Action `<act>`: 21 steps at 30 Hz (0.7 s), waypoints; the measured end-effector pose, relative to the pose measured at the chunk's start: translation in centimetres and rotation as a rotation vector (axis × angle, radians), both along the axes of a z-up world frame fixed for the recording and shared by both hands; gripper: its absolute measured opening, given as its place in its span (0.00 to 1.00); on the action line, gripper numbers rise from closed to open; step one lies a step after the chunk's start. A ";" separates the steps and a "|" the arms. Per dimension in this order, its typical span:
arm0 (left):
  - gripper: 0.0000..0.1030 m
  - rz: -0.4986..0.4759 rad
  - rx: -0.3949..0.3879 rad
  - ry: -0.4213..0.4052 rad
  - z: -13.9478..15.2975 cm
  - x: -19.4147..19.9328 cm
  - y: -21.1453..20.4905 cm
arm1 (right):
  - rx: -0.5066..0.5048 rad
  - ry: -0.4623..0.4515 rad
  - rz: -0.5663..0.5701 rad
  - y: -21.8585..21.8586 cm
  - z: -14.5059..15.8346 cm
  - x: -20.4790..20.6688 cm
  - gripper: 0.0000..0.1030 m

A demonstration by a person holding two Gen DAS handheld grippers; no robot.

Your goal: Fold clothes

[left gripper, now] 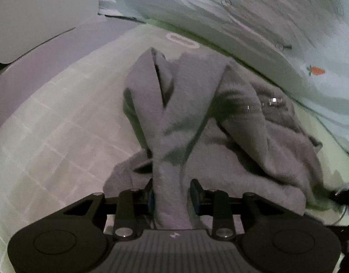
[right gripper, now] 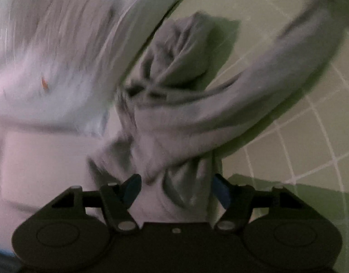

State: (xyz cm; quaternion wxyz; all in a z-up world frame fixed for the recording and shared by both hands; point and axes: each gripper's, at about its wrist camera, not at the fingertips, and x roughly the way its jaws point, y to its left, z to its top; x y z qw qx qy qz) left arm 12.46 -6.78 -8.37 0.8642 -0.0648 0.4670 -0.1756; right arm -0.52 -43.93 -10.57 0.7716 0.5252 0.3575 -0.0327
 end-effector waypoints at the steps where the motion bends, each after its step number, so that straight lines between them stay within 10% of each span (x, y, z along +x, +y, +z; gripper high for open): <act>1: 0.32 0.001 -0.007 0.001 0.1 0.1 0.1 | -0.022 0.013 0.030 0.6 0.0 0.6 0.67; 3: 0.32 0.005 -0.034 0.002 0.2 0.3 0.4 | -0.074 0.030 0.084 1.7 0.1 1.8 0.57; 5: 0.30 -0.003 -0.035 -0.002 0.2 0.4 0.3 | -0.137 0.034 0.128 2.6 0.2 2.8 0.25; 7: 0.10 -0.025 -0.005 -0.020 0.3 0.4 -0.2 | -0.133 -0.004 0.118 2.2 1.1 2.3 0.12; 17: 0.08 -0.264 -0.089 -0.247 11.8 -3.3 -3.1 | 0.015 -0.285 -0.095 -4.9 11.0 -5.8 0.08; 21: 0.10 -0.333 -0.217 -0.354 14.8 -1.4 -7.8 | -0.082 -0.378 -0.190 -9.1 14.6 -6.0 0.08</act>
